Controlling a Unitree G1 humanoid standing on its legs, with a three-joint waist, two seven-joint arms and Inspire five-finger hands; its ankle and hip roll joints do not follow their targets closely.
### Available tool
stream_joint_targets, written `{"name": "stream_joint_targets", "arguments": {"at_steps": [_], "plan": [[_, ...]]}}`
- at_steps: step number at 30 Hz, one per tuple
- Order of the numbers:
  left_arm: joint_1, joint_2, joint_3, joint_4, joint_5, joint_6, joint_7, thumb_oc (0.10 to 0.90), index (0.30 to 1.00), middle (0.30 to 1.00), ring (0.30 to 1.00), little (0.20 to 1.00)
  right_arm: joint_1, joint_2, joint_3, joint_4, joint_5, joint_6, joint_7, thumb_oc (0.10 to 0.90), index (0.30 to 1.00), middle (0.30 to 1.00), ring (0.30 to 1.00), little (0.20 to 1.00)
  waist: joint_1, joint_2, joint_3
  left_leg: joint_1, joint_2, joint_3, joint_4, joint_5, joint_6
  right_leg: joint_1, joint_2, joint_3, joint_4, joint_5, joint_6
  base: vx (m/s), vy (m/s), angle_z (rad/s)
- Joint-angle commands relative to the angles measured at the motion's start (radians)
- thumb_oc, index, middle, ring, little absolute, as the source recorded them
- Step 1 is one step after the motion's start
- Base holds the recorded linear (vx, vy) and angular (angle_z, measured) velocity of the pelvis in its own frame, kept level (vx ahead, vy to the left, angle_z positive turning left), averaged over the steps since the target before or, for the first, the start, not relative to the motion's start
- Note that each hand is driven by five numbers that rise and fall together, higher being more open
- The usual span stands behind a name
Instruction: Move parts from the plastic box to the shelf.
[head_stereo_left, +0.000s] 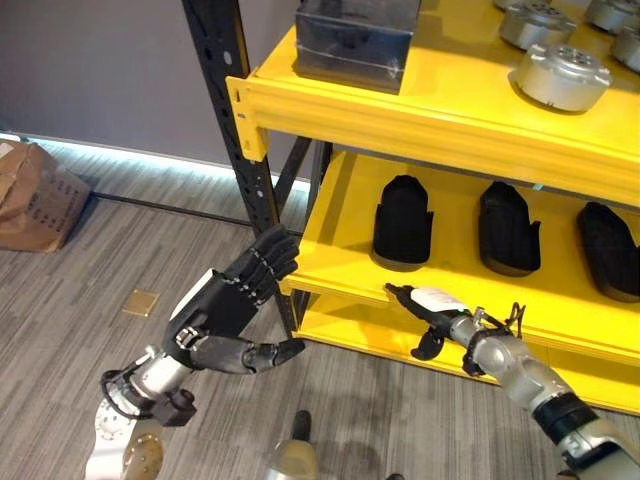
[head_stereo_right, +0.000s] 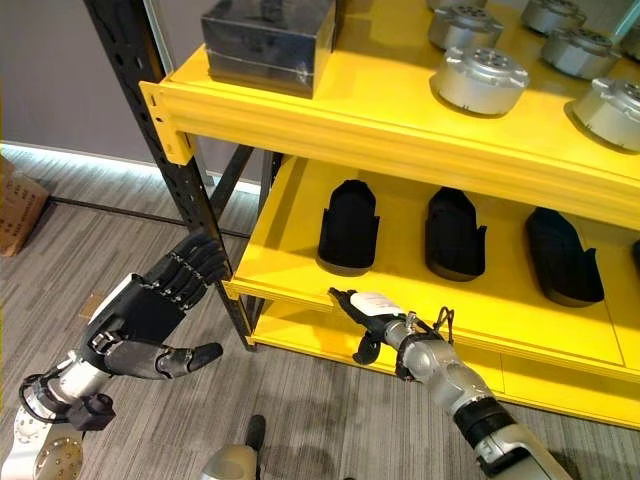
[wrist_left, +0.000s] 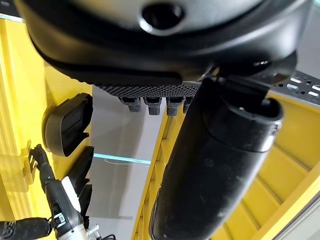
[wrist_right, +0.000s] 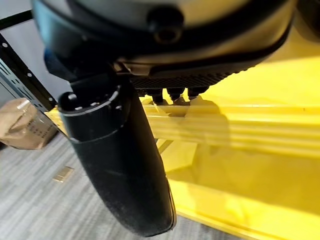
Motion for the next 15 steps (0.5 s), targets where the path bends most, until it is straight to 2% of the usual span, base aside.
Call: {"name": "stream_joint_targets", "arguments": {"at_steps": [1,7,15], "plan": [[-0.055,0.003,-0.015,-0.116,-0.033,-0.071,0.014,0.9,1.0,1.0,1.0,1.0,-0.135,-0.012,0.055,0.022,0.035,0.006,-0.062,0.9,1.0,1.0,1.0,1.0,0.017,0.001,-0.067,0.047,0.052,0.044,0.042,-0.143,-0.035,-0.037,0.01,0.032,0.08,-0.081,-0.018,0.06,-0.01,0.08],[-0.075,0.006,-0.044,-0.128,-0.042,-0.041,-0.008,0.9,1.0,1.0,1.0,1.0,-0.176,0.016,0.086,0.108,0.037,0.027,-0.07,0.9,1.0,1.0,1.0,1.0,0.031,0.003,-0.065,0.043,0.052,0.039,0.046,-0.144,-0.036,-0.036,0.011,0.027,0.082,-0.08,-0.018,0.04,-0.013,0.01],[-0.095,0.025,-0.055,-0.145,-0.049,-0.018,0.016,0.9,1.0,1.0,1.0,1.0,-0.221,0.035,0.105,0.196,0.035,0.049,-0.077,0.9,1.0,1.0,1.0,1.0,0.047,0.009,-0.051,0.024,0.055,0.024,0.064,-0.142,-0.034,-0.05,0.009,0.024,0.107,-0.087,-0.022,0.04,-0.034,0.02]]}}
